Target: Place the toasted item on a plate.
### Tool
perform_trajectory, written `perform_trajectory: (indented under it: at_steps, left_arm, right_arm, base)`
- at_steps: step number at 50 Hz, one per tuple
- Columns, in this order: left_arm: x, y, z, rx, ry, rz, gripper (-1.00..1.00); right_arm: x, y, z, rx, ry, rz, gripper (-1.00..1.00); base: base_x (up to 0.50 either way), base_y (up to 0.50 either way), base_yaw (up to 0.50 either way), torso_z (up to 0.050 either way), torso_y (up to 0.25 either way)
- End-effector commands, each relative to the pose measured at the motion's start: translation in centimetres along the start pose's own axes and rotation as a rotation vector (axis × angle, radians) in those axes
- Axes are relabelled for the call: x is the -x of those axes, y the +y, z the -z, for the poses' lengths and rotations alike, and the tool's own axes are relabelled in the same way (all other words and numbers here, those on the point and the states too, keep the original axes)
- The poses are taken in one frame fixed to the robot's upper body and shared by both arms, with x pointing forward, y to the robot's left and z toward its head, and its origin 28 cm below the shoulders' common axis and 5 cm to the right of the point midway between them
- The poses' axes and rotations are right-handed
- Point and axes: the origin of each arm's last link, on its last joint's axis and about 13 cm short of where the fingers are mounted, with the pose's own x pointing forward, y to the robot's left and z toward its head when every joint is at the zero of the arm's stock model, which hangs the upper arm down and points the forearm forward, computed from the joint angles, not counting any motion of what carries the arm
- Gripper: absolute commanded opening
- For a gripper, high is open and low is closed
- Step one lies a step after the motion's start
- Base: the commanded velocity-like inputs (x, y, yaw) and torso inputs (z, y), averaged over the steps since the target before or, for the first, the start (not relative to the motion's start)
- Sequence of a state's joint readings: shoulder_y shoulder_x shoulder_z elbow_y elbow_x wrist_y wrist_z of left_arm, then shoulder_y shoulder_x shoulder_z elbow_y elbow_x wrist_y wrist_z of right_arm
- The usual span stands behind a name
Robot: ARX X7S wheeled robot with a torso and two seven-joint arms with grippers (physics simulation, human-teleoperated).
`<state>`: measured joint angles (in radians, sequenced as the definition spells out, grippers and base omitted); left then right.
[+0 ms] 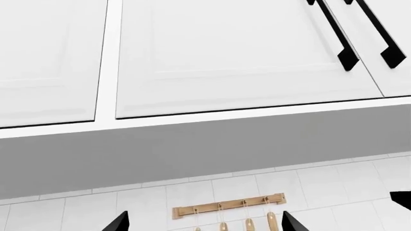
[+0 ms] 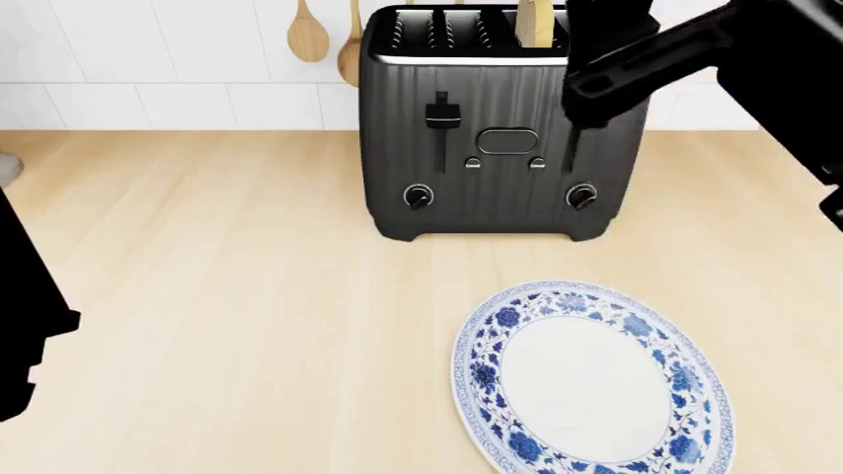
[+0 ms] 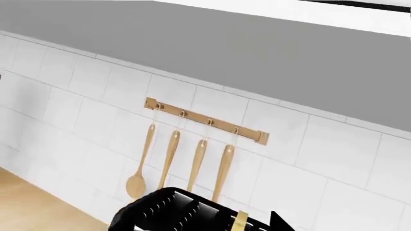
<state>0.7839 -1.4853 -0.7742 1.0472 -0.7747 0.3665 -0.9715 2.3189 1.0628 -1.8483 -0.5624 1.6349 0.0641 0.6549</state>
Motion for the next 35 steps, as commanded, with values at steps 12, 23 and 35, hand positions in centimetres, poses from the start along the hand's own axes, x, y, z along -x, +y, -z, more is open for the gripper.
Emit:
perform_trajectory:
  at_steps: [12, 23, 35]
  left_arm:
    - [0.3, 0.1, 0.2, -0.003, 0.004, -0.006, 1.00]
    - [0.3, 0.1, 0.2, -0.003, 0.006, -0.008, 1.00]
    - [0.4, 0.1, 0.2, 0.000, 0.007, -0.011, 1.00]
  right_arm:
    - [-6.4, -2.7, 1.5, -0.200, 0.090, 0.101, 1.00]
    - [-8.2, -3.4, 2.9, -0.255, 0.105, 0.193, 1.00]
    - [-10.1, -3.0, 3.3, -0.232, 0.127, 0.247, 1.00]
  base:
    - [0.00, 0.00, 0.00, 0.000, 0.000]
    - [0.00, 0.00, 0.00, 0.000, 0.000]
    - [0.00, 0.00, 0.00, 0.000, 0.000]
